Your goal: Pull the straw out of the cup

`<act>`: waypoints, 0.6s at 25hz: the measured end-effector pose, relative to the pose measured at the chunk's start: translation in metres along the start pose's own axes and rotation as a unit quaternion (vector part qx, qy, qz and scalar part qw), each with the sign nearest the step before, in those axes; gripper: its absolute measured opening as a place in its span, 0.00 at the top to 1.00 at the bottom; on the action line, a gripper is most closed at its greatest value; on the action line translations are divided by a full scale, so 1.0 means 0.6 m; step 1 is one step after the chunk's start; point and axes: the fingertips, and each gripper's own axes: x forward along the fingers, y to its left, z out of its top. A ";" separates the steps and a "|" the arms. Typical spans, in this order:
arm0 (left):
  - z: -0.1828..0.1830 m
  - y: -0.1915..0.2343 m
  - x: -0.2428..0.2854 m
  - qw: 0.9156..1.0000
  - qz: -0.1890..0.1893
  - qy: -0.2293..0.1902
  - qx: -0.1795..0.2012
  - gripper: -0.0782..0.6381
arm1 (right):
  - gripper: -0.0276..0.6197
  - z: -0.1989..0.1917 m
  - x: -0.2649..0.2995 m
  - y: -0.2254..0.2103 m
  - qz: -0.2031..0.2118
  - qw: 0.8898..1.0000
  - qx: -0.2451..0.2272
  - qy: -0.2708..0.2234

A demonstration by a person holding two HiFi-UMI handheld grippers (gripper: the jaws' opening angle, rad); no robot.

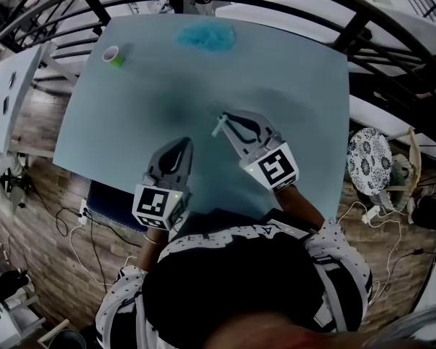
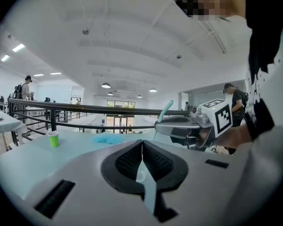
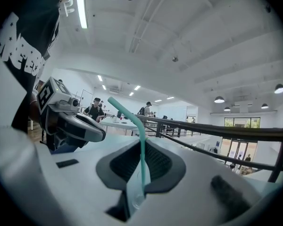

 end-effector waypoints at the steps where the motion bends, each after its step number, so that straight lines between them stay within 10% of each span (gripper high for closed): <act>1: 0.001 -0.005 -0.001 1.000 0.000 -0.001 0.001 0.87 | 0.89 0.003 -0.006 -0.001 -0.001 1.000 -0.002 -0.004; 15: 0.023 -0.057 -0.005 1.000 0.000 -0.010 0.021 0.87 | 0.89 0.034 -0.065 -0.014 -0.019 0.999 -0.011 -0.038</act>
